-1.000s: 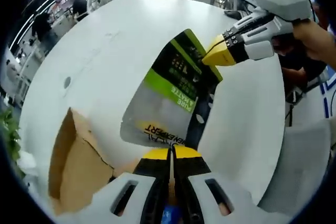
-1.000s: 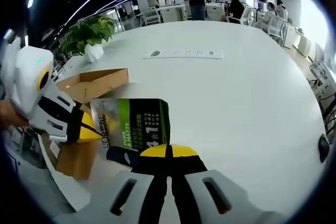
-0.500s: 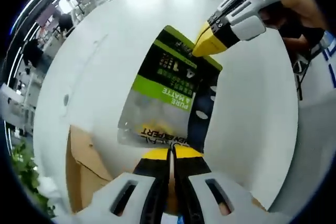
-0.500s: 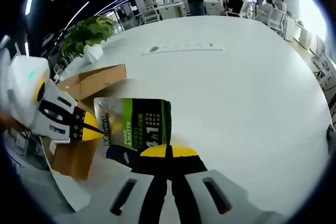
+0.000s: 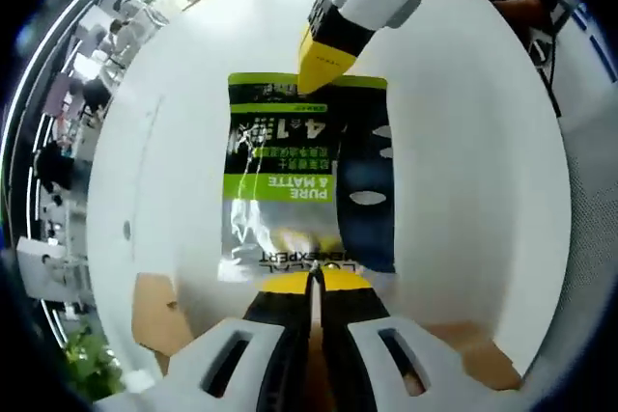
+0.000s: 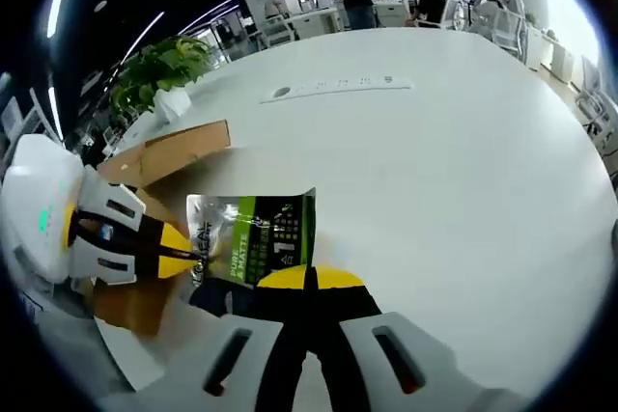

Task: Operate the shoe box by opening the lid, removing the specified soft item, and placing it in the target area until the item is outside and the box remains undamaged.

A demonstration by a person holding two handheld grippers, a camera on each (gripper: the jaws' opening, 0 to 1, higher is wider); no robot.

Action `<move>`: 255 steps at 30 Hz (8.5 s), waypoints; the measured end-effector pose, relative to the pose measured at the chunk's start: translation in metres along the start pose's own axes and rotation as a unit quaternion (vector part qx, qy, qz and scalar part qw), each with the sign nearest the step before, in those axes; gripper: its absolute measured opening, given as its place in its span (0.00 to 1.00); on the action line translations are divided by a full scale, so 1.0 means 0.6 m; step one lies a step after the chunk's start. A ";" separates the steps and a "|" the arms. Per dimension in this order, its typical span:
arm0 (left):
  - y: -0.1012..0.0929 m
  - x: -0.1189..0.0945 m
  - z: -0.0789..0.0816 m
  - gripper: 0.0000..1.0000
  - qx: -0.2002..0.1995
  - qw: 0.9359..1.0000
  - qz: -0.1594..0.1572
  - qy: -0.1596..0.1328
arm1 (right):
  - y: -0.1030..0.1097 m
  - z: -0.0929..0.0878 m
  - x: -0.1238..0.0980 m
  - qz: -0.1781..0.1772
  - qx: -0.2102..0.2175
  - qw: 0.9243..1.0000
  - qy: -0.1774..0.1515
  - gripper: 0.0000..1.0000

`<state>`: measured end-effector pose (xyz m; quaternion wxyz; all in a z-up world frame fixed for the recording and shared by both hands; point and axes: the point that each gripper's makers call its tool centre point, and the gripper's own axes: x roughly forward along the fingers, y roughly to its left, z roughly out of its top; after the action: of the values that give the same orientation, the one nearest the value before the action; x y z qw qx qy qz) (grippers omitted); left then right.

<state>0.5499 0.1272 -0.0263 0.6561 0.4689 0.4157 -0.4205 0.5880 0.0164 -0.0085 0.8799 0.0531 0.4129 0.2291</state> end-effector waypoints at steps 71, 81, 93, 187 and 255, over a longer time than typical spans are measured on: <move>0.007 -0.172 0.025 0.27 -0.267 0.942 -0.035 -0.200 | 0.050 0.031 -0.085 0.023 -0.045 0.999 -0.021 0.28; 0.001 -0.212 -0.008 0.34 -0.295 0.931 -0.015 -0.215 | 0.100 0.044 -0.124 0.051 -0.054 0.997 -0.026 0.37; -0.008 -0.252 -0.071 0.36 -0.340 0.912 0.012 -0.228 | 0.175 0.053 -0.149 0.102 -0.071 0.992 -0.029 0.47; -0.061 -0.265 -0.533 0.13 -0.589 0.783 0.147 -0.134 | 0.500 -0.011 0.084 0.229 -0.222 0.947 0.035 0.24; -0.020 -0.281 -0.474 0.10 -0.547 0.808 0.155 -0.156 | 0.437 -0.008 0.072 0.146 -0.192 0.970 0.032 0.00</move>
<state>0.4451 0.4265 0.0679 0.9165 0.0188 0.3908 -0.0839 0.5143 0.2684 0.0323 0.8171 -0.0642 0.3765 0.4319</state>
